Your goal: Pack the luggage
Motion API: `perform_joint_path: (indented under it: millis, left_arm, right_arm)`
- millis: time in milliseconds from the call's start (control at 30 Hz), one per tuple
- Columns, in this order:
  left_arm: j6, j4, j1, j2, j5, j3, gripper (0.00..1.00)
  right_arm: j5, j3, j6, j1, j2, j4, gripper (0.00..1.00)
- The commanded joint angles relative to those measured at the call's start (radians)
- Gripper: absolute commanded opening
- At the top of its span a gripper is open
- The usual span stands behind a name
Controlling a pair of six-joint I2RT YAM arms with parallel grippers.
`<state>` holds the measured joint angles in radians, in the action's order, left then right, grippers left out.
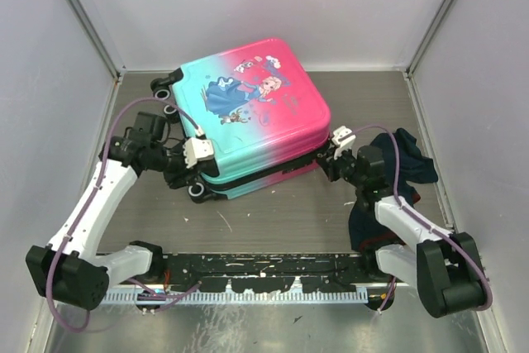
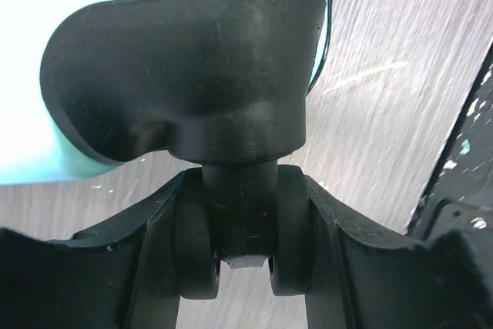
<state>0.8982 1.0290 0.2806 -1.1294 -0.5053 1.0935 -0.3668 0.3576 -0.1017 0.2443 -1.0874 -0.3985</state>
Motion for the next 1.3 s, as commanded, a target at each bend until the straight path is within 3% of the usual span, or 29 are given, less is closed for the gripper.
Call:
perform_joint_path:
  millis: [0,200,333,633,767,800,833,900,967,1033,1100,1267]
  left_arm:
    - [0.334,0.232,-0.144,0.008,0.102,-0.023,0.0]
    - [0.608,0.239,-0.294,-0.04,0.11,-0.04,0.0]
    - [0.721,0.221,-0.367,-0.125,0.119,0.001,0.0]
    - [0.893,0.21,-0.446,-0.243,0.111,0.068,0.0]
    - [0.966,0.251,-0.448,-0.228,0.053,0.076,0.0]
    - [0.944,0.27,-0.426,-0.212,0.012,0.088,0.03]
    - [0.894,0.28,-0.391,-0.181,-0.007,0.1,0.18]
    - [0.815,0.32,-0.315,-0.13,-0.027,0.118,0.61]
    - [0.768,0.344,-0.288,-0.065,-0.053,0.122,0.83]
    - [0.825,0.452,-0.283,-0.027,-0.048,0.147,0.92]
    - [0.862,0.543,-0.283,-0.011,-0.037,0.206,0.95]
    - [0.754,0.599,-0.282,0.0,-0.045,0.389,0.98]
  right_arm:
    - [-0.087,0.032,-0.143,-0.132,0.048,0.031,0.01]
    - [-0.3,0.098,-0.246,-0.251,-0.038,0.066,0.01]
    - [-0.441,0.236,-0.359,-0.268,-0.174,0.133,0.01]
    - [-0.642,0.538,-0.784,-0.306,-0.426,0.557,0.01]
    - [-0.709,0.61,-0.835,-0.289,-0.516,0.588,0.01]
    - [-0.715,0.629,-0.813,-0.266,-0.529,0.589,0.01]
    - [-0.722,0.634,-0.782,-0.25,-0.535,0.584,0.01]
    - [-0.732,0.607,-0.741,-0.211,-0.526,0.555,0.01]
    - [-0.74,0.56,-0.689,-0.171,-0.508,0.494,0.01]
    - [-0.743,0.525,-0.664,-0.13,-0.487,0.461,0.01]
    - [-0.752,0.5,-0.656,-0.092,-0.468,0.451,0.01]
    - [-0.758,0.433,-0.589,0.028,-0.444,0.371,0.01]
